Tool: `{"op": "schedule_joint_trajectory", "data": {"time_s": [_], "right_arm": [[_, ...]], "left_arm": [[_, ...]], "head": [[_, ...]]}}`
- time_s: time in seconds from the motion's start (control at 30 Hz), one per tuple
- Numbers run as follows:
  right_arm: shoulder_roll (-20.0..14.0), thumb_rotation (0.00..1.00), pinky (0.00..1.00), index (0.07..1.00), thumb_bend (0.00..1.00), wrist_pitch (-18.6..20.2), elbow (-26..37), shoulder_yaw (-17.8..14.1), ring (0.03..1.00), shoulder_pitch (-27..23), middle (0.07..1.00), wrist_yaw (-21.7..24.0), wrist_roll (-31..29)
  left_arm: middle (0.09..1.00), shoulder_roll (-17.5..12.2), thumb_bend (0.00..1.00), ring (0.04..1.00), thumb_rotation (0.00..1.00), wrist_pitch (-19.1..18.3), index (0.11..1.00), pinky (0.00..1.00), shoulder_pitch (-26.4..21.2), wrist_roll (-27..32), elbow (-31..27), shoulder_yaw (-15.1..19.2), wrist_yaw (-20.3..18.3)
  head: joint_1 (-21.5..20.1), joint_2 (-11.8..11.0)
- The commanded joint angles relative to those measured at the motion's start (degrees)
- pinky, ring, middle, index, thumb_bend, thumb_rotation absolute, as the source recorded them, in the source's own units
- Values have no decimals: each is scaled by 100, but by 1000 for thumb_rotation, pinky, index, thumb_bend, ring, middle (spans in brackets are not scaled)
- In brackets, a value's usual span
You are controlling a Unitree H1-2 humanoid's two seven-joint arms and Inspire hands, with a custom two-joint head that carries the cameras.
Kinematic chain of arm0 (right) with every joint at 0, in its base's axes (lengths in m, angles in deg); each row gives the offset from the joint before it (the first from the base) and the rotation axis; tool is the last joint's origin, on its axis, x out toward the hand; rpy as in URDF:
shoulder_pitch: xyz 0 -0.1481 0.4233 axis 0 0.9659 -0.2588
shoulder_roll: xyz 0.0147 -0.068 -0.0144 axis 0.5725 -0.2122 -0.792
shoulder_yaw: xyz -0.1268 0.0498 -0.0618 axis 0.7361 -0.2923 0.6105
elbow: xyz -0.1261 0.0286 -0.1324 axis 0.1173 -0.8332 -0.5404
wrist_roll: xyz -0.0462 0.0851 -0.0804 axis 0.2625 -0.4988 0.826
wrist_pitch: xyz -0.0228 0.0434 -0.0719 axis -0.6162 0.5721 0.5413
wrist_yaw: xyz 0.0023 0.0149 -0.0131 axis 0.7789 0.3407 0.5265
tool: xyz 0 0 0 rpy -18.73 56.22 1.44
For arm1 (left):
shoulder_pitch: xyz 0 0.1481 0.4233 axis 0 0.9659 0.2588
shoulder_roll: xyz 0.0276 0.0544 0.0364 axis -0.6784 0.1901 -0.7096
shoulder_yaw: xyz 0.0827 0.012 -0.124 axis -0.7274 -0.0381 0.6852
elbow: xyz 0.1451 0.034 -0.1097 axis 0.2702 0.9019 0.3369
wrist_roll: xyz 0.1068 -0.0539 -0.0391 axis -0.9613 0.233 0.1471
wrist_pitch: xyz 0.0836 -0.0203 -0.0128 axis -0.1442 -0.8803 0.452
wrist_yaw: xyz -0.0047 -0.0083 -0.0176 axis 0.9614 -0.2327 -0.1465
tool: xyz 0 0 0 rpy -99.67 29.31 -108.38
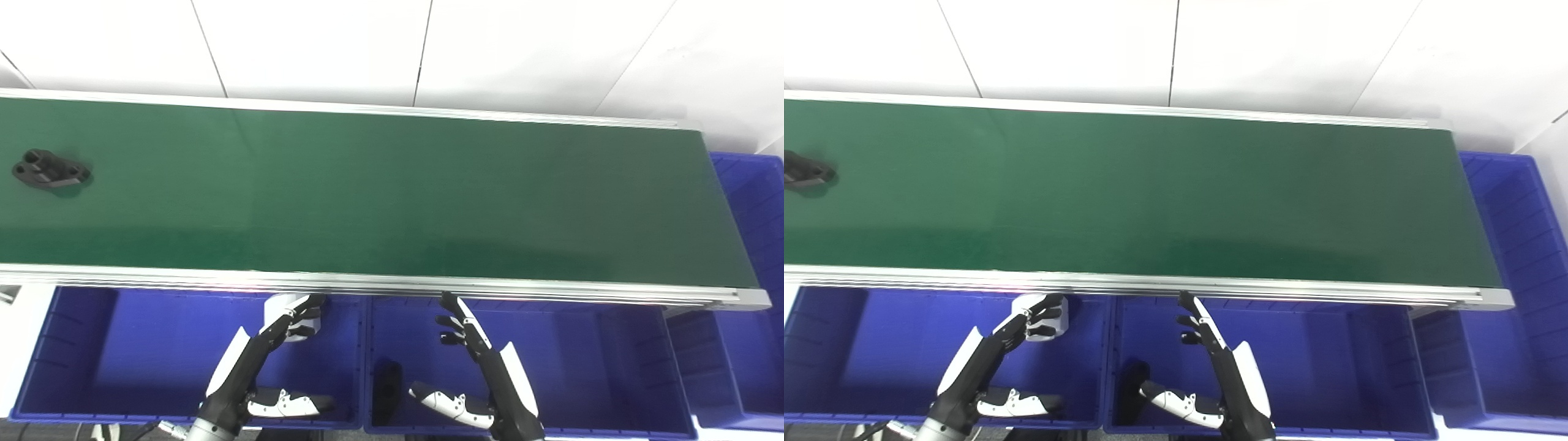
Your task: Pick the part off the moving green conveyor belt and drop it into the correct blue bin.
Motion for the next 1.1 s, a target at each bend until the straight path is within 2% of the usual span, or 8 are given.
{"op": "schedule_joint_trajectory", "data": {"time_s": [0.0,0.9,1.03,1.07], "right_arm": [[-14,438,748,957,609,-352,110,16,852,41,930,-62,-1],[-80,401,746,956,596,-353,110,85,845,17,924,-132,-68],[-104,418,741,957,603,-352,78,97,846,3,926,-168,-50],[-126,414,745,957,600,-351,65,106,851,-5,929,-188,-62]], "left_arm": [[888,-63,809,836,452,167,865,721,6,-7,-116,-11,102],[885,-54,803,838,435,167,862,720,8,-22,-113,-57,199],[887,-75,802,839,440,167,866,726,-18,-71,-104,-93,234],[887,-71,802,838,450,167,865,724,-25,-108,-96,-119,271]], "head": [[2,13],[2,1],[168,-44],[408,-126]]}}
